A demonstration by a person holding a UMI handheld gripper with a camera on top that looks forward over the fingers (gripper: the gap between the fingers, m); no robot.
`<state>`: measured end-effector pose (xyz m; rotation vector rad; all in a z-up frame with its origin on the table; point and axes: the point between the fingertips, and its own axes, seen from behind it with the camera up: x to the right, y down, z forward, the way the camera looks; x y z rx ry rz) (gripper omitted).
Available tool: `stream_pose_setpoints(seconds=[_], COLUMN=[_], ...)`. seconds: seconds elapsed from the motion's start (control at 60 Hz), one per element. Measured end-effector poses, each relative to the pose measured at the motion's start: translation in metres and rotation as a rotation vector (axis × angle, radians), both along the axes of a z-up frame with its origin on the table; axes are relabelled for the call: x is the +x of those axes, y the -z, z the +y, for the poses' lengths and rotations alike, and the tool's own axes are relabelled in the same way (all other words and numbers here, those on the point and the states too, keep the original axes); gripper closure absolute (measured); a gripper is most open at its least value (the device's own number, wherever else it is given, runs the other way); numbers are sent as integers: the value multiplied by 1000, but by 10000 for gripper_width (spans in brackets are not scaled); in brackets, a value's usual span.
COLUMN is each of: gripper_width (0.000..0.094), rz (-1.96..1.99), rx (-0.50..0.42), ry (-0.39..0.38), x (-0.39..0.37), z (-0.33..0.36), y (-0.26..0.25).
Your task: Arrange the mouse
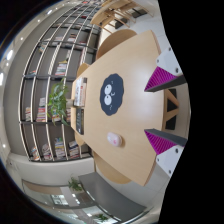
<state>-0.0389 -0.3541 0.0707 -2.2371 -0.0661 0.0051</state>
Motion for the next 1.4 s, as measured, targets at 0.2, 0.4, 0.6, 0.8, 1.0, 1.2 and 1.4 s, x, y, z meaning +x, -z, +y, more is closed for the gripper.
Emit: stream_pose_setpoints(seconds=[0.2, 0.4, 0.6, 0.8, 1.0, 1.2, 1.4], gripper_width=[192, 185, 186, 366, 586, 620, 620], rz=[31, 31, 15, 9, -1, -23, -17], rx=[-65, -84, -100, -117, -173, -216, -23], ry=[-45, -49, -42, -33, -43, -41, -61], x=[-74, -124, -148, -157, -155, -154, -153], z=[41, 120, 191, 216, 213, 208, 259], y=[39, 63, 76, 84, 86, 79, -50])
